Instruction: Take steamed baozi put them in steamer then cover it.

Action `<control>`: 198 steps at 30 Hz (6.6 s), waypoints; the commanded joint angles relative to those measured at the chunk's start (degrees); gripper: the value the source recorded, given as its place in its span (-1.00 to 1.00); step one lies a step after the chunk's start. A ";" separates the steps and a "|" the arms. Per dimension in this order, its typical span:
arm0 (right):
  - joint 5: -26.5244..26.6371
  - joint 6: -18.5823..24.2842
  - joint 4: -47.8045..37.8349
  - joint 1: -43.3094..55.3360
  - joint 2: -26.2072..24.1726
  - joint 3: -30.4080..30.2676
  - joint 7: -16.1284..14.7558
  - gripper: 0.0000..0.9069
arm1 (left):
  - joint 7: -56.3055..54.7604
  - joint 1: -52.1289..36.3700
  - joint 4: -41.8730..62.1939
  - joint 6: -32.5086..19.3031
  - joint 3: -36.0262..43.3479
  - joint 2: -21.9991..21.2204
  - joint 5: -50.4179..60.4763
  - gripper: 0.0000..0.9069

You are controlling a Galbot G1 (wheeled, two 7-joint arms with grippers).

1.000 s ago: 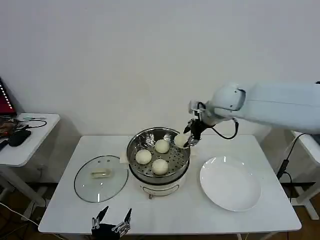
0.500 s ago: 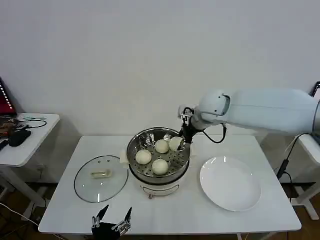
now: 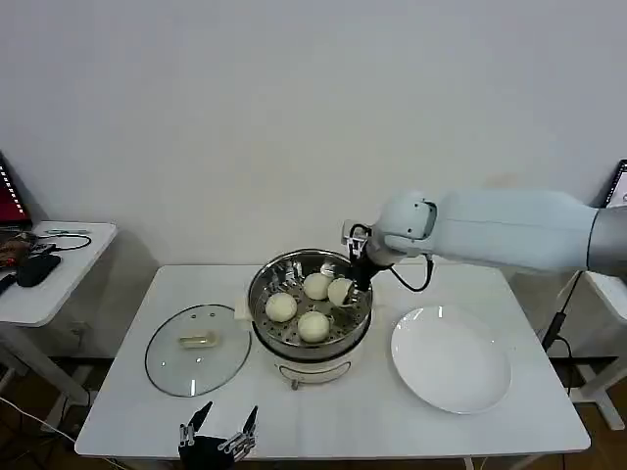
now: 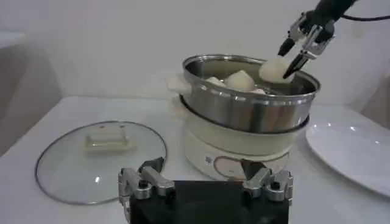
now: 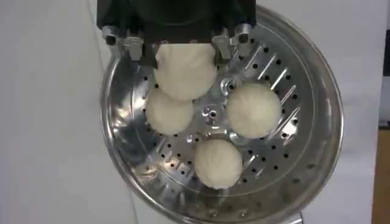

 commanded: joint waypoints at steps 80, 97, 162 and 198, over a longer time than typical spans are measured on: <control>-23.84 33.04 25.65 -109.64 -15.17 122.36 25.81 1.00 | 1.73 -3.46 2.37 -1.97 -8.79 -6.37 4.50 1.00; -37.83 42.23 28.80 -130.84 5.53 134.13 22.73 1.00 | 4.12 -3.66 15.78 -12.79 -12.65 -3.25 26.90 1.00; -39.31 41.43 25.07 -137.70 12.22 139.10 13.06 1.00 | 4.65 -31.26 50.57 -28.33 -8.30 12.15 74.18 1.00; -43.07 43.31 23.68 -138.39 13.27 139.23 11.97 1.00 | 6.52 -40.50 54.12 -18.74 -0.37 7.15 77.45 1.00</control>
